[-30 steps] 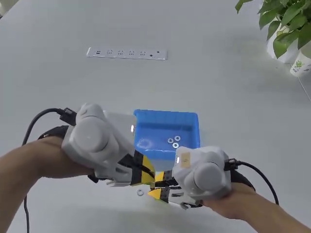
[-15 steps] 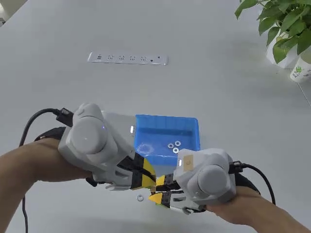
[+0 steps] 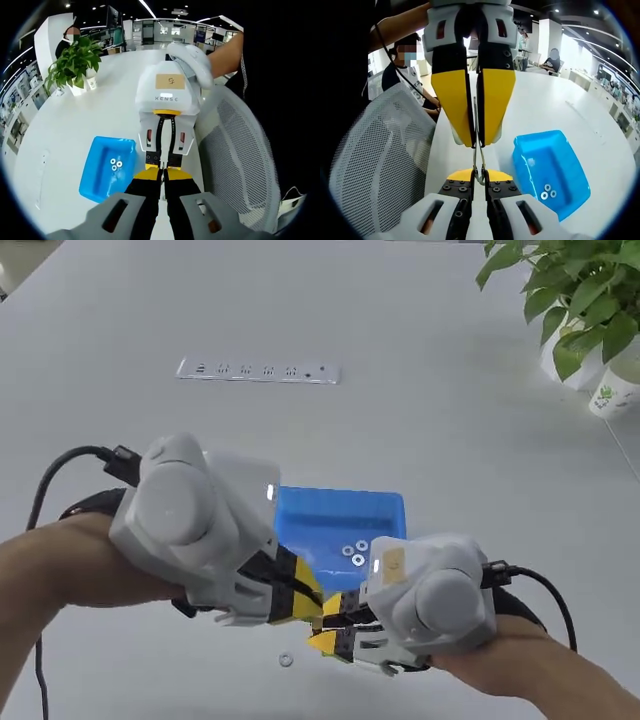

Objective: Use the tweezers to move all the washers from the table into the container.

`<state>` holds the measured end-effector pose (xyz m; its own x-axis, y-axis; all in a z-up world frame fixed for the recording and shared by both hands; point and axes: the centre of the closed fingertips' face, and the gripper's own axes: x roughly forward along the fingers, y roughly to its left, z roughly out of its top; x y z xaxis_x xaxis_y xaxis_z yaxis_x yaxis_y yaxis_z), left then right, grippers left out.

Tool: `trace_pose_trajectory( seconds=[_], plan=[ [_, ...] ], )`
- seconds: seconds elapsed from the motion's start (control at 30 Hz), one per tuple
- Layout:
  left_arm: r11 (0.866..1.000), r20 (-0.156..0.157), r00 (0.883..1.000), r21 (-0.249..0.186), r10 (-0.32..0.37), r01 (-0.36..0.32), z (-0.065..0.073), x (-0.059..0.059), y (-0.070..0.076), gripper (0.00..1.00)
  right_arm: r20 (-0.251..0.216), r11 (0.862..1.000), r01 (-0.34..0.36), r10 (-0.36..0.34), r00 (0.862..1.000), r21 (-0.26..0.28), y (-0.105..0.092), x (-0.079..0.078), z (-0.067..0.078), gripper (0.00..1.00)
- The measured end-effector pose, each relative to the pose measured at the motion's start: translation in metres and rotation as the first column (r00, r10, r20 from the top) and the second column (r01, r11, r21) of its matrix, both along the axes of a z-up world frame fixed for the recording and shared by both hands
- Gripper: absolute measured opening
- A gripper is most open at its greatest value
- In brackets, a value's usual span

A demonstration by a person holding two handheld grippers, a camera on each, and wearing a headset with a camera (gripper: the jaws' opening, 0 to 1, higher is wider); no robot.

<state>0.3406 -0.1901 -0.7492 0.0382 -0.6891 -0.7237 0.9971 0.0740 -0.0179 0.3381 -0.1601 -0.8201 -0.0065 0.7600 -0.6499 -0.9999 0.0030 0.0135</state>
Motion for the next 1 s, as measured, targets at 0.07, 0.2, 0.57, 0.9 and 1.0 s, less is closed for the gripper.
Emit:
trace_pose_trajectory(
  seconds=[0.07, 0.2, 0.57, 0.9, 1.0],
  plan=[
    [1.0, 0.005, 1.0, -0.001, 0.002, -0.002, 0.002, 0.002, 0.0, 0.06, 0.003, 1.0, 0.001, -0.001, 1.0, 0.003, 0.0, 0.003, 0.002, 0.09],
    [1.0, 0.013, 1.0, 0.0, 0.002, -0.002, 0.008, 0.006, -0.001, 0.06, 0.004, 1.0, 0.006, -0.006, 1.0, 0.003, -0.001, 0.007, 0.008, 0.09],
    [1.0, 0.038, 0.999, 0.004, -0.011, 0.01, 0.023, 0.02, -0.005, 0.06, 0.027, 1.0, 0.023, -0.023, 0.999, 0.005, -0.004, 0.023, 0.023, 0.09],
    [0.999, 0.068, 0.997, 0.018, -0.038, 0.037, 0.033, 0.035, -0.009, 0.06, 0.046, 0.999, 0.047, -0.048, 0.998, 0.015, -0.008, 0.04, 0.033, 0.09],
    [0.999, 0.075, 0.996, 0.021, -0.046, 0.045, 0.035, 0.04, -0.011, 0.06, 0.05, 0.998, 0.053, -0.054, 0.997, 0.017, -0.009, 0.046, 0.035, 0.09]
  ],
)
